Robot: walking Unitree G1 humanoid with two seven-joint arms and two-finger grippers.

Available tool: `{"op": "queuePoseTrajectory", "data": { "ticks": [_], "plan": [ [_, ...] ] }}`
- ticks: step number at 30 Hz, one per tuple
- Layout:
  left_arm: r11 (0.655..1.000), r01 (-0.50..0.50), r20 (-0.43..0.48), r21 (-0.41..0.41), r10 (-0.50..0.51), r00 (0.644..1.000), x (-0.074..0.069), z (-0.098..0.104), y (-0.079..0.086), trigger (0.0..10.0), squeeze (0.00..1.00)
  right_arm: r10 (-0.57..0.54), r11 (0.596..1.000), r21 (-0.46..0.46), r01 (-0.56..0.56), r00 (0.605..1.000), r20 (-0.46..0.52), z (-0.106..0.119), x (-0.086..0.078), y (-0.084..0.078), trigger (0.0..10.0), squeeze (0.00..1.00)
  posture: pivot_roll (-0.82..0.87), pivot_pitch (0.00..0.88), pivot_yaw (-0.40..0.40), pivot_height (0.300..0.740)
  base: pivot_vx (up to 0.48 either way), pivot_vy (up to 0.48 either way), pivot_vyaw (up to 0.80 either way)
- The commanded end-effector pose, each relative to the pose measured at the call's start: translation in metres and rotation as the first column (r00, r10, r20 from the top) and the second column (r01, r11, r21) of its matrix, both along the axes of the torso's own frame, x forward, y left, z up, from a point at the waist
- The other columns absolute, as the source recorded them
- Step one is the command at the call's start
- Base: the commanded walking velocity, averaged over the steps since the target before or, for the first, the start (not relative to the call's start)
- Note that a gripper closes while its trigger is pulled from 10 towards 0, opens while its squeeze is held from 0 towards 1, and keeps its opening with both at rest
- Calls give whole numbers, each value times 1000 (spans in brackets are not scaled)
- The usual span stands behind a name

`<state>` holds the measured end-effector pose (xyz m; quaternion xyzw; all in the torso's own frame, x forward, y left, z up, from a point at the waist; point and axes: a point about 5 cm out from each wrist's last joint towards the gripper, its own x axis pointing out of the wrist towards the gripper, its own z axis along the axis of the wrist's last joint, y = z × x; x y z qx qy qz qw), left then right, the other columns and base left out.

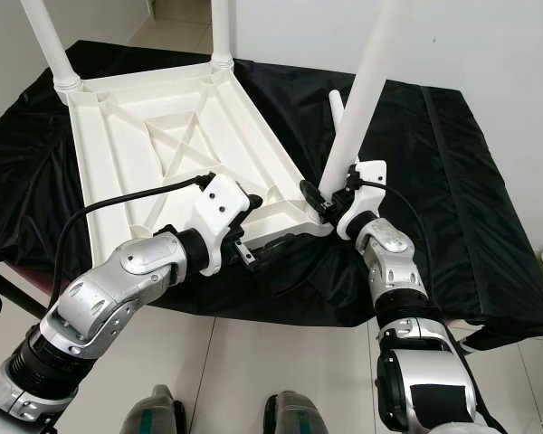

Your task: Building children table

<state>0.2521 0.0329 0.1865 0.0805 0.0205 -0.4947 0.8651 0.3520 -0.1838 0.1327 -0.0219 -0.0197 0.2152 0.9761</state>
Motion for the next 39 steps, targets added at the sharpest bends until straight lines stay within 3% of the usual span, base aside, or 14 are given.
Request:
{"op": "queuePoseTrajectory", "data": {
  "ticks": [1, 8, 13, 16, 19, 20, 22, 23, 24, 26, 33, 37, 38, 39],
  "plan": [
    [997, 71, -10, 11, -71, 997, -6, -2, -2, 10000, 0, -56, 998, -1, 56, 997, -45, -9, -2, 1, 10000, 0, -32, 11, -33, 740, 0, 0, 0],
    [997, 72, -9, 11, -71, 997, -6, -1, -2, 10000, 0, -147, 987, 58, 149, 988, -43, -6, -1, 10, 10000, 0, -32, 9, -32, 740, 0, 0, 0],
    [997, 71, -7, 12, -71, 997, -6, -1, -2, 10000, 0, -313, 944, 100, 315, 949, -40, 2, 2, 11, 10000, 0, -27, 9, -34, 740, 0, 0, 0],
    [997, 70, -8, 12, -70, 998, -7, -1, -2, 10000, 0, -360, 926, 115, 361, 933, -30, 4, 0, 13, 10000, 0, -25, 12, -37, 740, 0, 0, 0],
    [998, 67, -8, 9, -67, 998, -7, -1, -1, 10000, 0, -497, 860, 128, 494, 868, -3, 5, -8, 18, 10000, 0, -23, 13, -41, 740, 0, 0, 0],
    [998, 67, -8, 9, -67, 998, -7, -1, -1, 10000, 0, -497, 860, 128, 494, 868, -3, 5, -8, 18, 10000, 0, -23, 13, -41, 740, 0, 0, 0],
    [998, 64, -8, 7, -64, 998, -7, -1, -2, 10000, 0, -599, 790, 150, 595, 800, -22, 1, -18, 25, 10000, 0, -21, 14, -43, 740, 0, 0, 0],
    [998, 64, -8, 7, -64, 998, -7, -1, -2, 10000, 0, -599, 790, 150, 595, 800, -22, 1, -18, 25, 10000, 0, -21, 14, -43, 740, 0, 0, 0],
    [998, 64, -7, 4, -63, 998, -7, 0, -2, 10000, 0, -651, 747, 156, 646, 759, -29, 0, -22, 27, 10000, 0, -21, 19, -41, 740, 0, 0, 0],
    [998, 63, -7, 2, -63, 998, -7, 0, -2, 10000, 0, -662, 733, 164, 660, 748, -50, -2, -24, 32, 10000, 0, -21, 23, -38, 740, 0, 0, 0],
    [998, 64, -11, 1, -64, 998, -7, 1, -2, 10000, 0, -656, 740, 152, 655, 753, -49, 2, -21, 31, 10000, 0, -29, 28, -33, 740, 0, 0, 0],
    [998, 68, -11, 1, -68, 998, -7, 1, -3, 10000, 0, -631, 766, 129, 630, 775, -32, 5, -19, 28, 10000, 0, -34, 31, -33, 740, 0, 0, 0],
    [998, 68, -10, 1, -68, 998, -7, 1, -3, 10000, 0, -627, 770, 128, 625, 779, -29, 6, -20, 28, 10000, 1000, -35, 31, -34, 740, 0, 0, 0],
    [998, 68, -10, 1, -68, 998, -7, 1, -3, 10000, 0, -610, 783, 131, 608, 792, -28, 7, -20, 28, 10000, 1000, -35, 31, -34, 740, 0, 0, 0]
  ]
}}
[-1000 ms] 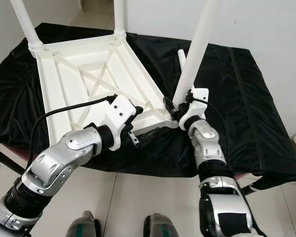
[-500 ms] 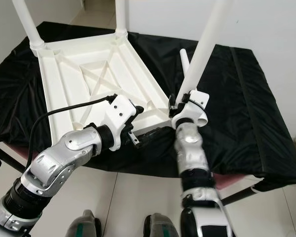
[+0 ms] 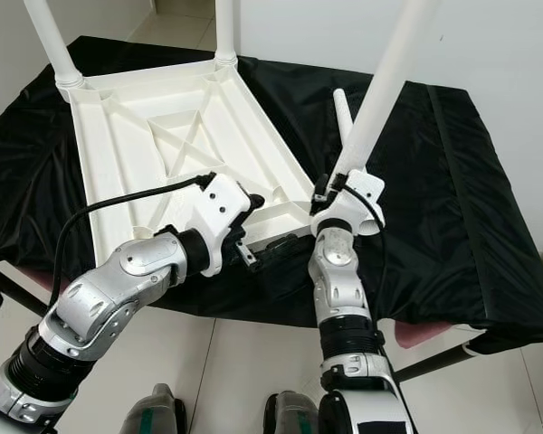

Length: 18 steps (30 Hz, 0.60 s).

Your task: Building children table

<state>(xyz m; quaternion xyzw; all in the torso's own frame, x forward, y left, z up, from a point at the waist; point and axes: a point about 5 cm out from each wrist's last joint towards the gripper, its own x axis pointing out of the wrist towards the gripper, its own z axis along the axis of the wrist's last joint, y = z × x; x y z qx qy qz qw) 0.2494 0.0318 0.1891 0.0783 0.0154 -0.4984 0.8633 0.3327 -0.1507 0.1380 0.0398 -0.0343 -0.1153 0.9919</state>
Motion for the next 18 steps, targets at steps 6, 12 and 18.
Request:
{"op": "queuePoseTrajectory", "data": {
  "ticks": [6, 12, 18],
  "plan": [
    [998, 57, -13, 8, -57, 998, -4, -2, -2, 10000, 0, 112, 993, 17, -113, 991, 75, 13, 3, -13, 10000, 1000, -36, 27, -35, 740, 0, 0, 0],
    [998, 62, -12, 8, -61, 998, -4, -2, -4, 10000, 0, 369, 929, -24, -369, 925, 86, 26, 11, -19, 10000, 0, -45, 26, -31, 740, 0, 0, 0],
    [998, 68, -10, 7, -68, 998, -3, -1, -4, 10000, 0, 600, 797, -84, -598, 800, 2, 23, 12, -20, 10000, 0, -50, 24, -30, 740, 0, 0, 0]
  ]
}}
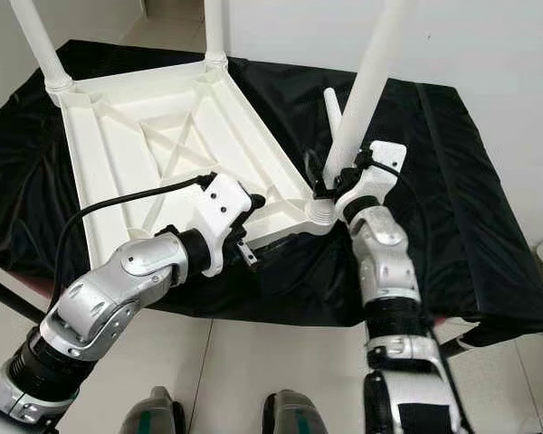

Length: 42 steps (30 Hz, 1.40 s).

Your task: Building children table

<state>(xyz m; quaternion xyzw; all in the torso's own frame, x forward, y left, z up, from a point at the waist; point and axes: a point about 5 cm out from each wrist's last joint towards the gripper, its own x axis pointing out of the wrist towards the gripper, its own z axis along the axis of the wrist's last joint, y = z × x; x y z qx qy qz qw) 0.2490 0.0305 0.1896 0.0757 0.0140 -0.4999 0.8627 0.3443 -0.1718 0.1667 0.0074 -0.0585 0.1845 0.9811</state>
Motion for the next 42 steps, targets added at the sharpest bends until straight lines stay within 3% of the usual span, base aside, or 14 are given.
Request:
{"op": "queuePoseTrajectory", "data": {
  "ticks": [1, 6, 15, 16, 18, 19, 22, 30, 31, 32, 33, 42],
  "plan": [
    [998, 65, -10, 13, -65, 998, -3, -2, -3, 10000, 0, 45, 999, -2, -45, 998, -40, -6, 0, 1, 10000, 0, -50, 24, -30, 740, 0, 0, 0],
    [998, 65, -6, 10, -65, 998, -2, -1, -3, 10000, 0, 161, 979, -105, -172, 981, -104, -20, 2, -4, 10000, 0, -48, 21, -29, 740, 0, 0, 0],
    [998, 61, -5, 14, -61, 998, -2, -1, -2, 10000, 0, 163, 981, -80, -174, 978, -129, -25, 8, -16, 10000, 0, -40, 20, -24, 740, 0, 0, 0],
    [998, 63, -4, 16, -63, 998, -2, -1, -2, 10000, 0, 179, 980, -68, -188, 976, -124, -25, 8, -17, 9373, 0, -39, 18, -22, 740, 0, 0, 0],
    [998, 63, -4, 16, -63, 998, -2, -1, -2, 10000, 0, 179, 980, -68, -188, 976, -124, -25, 8, -17, 9373, 0, -39, 18, -22, 740, 0, 0, 0],
    [998, 65, -4, 16, -65, 998, -2, -1, -2, 10000, 0, 179, 981, -55, -186, 977, -112, -24, 9, -19, 196, 0, -40, 16, -19, 740, 0, 0, 0],
    [998, 66, -4, 17, -66, 998, -2, 0, -2, 10000, 0, 180, 982, -42, -184, 979, -99, -23, 10, -21, 0, 0, -40, 15, -17, 740, 0, 0, 0],
    [997, 71, -7, 16, -71, 997, -2, -1, -2, 10000, 0, 186, 981, -40, -190, 979, -78, -23, 9, -21, 0, 0, -44, 10, -16, 740, 0, 0, 0],
    [997, 72, -8, 15, -72, 997, -2, -1, -3, 10000, 0, 180, 982, -40, -184, 980, -81, -24, 9, -21, 2863, 0, -45, 9, -17, 740, 0, 0, 0],
    [997, 73, -9, 15, -72, 997, -2, -1, -3, 10000, 0, 177, 983, -38, -180, 981, -84, -24, 9, -21, 2863, 0, -45, 9, -17, 740, 0, 0, 0],
    [997, 73, -10, 15, -73, 997, -2, -1, -3, 10000, 0, 167, 985, -39, -170, 982, -86, -25, 9, -21, 10000, 0, -45, 7, -19, 740, 0, 0, 0],
    [997, 72, -17, 10, -72, 997, -3, -2, -3, 10000, 0, 77, 996, -29, -81, 992, -102, -31, 8, -12, 10000, 0, -51, 9, -21, 740, 0, 0, 0]
  ]
}}
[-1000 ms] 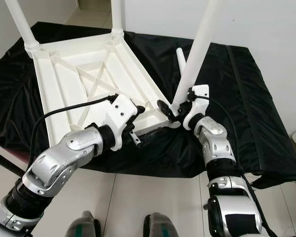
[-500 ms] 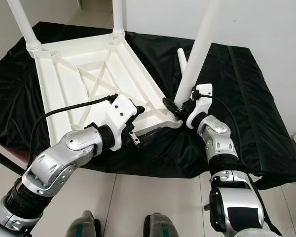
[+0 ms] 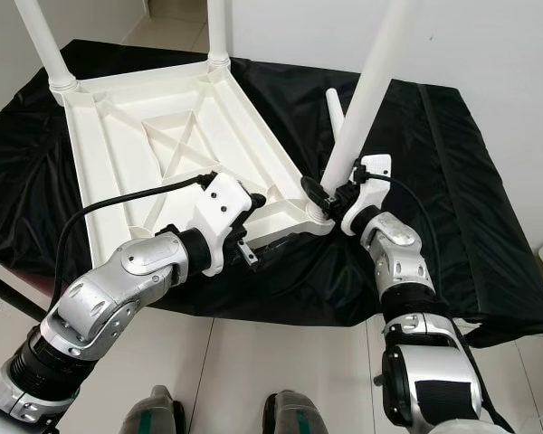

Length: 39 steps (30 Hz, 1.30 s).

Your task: Building children table

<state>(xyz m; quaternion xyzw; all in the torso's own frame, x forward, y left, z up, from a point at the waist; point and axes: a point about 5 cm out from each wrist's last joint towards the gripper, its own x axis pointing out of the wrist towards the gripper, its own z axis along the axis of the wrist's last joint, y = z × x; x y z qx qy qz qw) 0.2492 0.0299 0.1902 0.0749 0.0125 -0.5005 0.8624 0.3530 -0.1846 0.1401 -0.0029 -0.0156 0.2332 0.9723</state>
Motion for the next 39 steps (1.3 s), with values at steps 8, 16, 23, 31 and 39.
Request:
{"op": "queuePoseTrajectory", "data": {
  "ticks": [8, 16, 23, 31, 39],
  "plan": [
    [997, 71, -20, 13, -71, 997, -3, -3, -3, 10000, 0, -84, 996, 24, 83, 996, 13, 0, -4, 15, 10000, 0, -58, 16, -24, 740, 0, 0, 0],
    [997, 71, -20, 14, -70, 997, -3, -3, -3, 10000, 0, -274, 956, 100, 276, 961, -28, 3, -5, 29, 10000, 0, -60, 22, -21, 740, 0, 0, 0],
    [998, 69, -22, 15, -68, 997, -4, -3, -2, 10000, 0, -547, 833, 80, 548, 836, -34, -2, -14, 30, 10000, 0, -58, 27, -24, 740, 0, 0, 0],
    [998, 66, -20, 15, -65, 998, -3, -3, -2, 10000, 0, -569, 815, 77, 575, 818, -80, -5, -17, 36, 10000, 0, -57, 27, -21, 740, 0, 0, 0],
    [997, 69, -20, 17, -69, 997, -4, -3, -2, 10000, 0, -526, 841, 113, 530, 848, -63, 3, -17, 36, 10000, 1000, -57, 32, -20, 740, 0, 0, 0]
  ]
}}
